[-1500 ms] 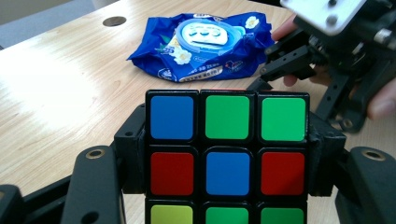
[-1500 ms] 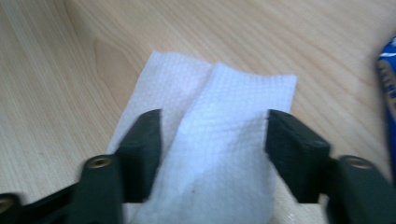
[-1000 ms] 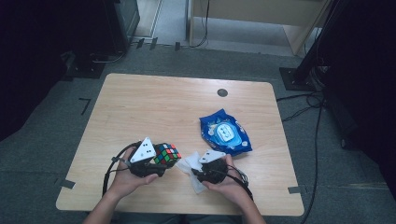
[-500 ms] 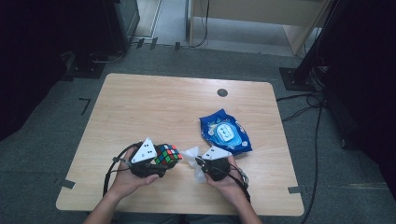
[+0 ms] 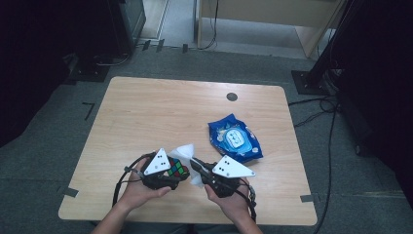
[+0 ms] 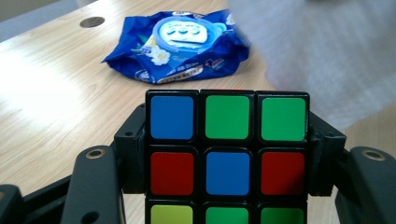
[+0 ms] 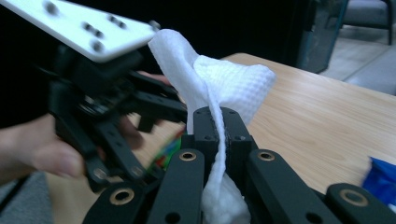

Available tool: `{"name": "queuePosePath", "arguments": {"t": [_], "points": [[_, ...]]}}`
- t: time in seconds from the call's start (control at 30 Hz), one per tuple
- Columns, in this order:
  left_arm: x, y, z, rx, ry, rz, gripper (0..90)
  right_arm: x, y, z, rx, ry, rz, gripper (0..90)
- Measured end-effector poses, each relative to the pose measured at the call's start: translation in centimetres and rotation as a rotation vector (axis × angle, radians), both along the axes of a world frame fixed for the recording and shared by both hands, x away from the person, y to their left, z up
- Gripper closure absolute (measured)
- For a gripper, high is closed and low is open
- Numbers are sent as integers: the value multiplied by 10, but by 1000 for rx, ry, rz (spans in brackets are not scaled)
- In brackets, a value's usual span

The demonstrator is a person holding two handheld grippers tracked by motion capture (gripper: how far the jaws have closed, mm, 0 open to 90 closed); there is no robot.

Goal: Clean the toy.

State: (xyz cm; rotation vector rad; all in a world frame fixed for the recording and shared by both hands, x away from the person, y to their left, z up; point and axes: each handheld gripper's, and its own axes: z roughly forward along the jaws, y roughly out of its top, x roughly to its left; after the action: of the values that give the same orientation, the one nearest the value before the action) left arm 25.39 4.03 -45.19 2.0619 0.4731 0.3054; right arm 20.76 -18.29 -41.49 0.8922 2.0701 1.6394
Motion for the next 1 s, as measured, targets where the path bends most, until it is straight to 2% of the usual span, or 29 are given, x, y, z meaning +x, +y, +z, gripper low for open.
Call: {"name": "queuePosePath", "arguments": {"t": [0.13, 0.23, 0.37, 0.57, 0.7, 0.77, 0.83, 0.9, 1.0], "points": [[-5, -5, 0, -2, -12, -22, 340, -1, 9, -5, 14, 24, 37, 877], [-7, -6, 2, -13, -20, -30, 341, 1, 11, -11, 19, 42, 37, 877], [-7, -6, 2, -16, -23, -31, 341, 5, 9, -18, 51, 62, 18, 877], [-8, -4, 4, -28, -27, -25, 341, 12, 3, -28, 57, 98, -30, 876], [-7, -3, 5, -29, -28, -21, 341, 21, -2, -40, 1, 127, -95, 876], [-6, -1, 6, -46, -25, -21, 341, 28, -5, -49, -51, 165, -125, 876], [-5, 0, 7, -38, -28, -15, 341, 31, -8, -55, -79, 174, -148, 877], [-5, 1, 6, -22, -32, -9, 341, 33, -13, -53, -65, 170, -161, 876], [-3, 1, 2, -9, -28, -1, 341, 29, -18, -36, -12, 143, -152, 876]]}}
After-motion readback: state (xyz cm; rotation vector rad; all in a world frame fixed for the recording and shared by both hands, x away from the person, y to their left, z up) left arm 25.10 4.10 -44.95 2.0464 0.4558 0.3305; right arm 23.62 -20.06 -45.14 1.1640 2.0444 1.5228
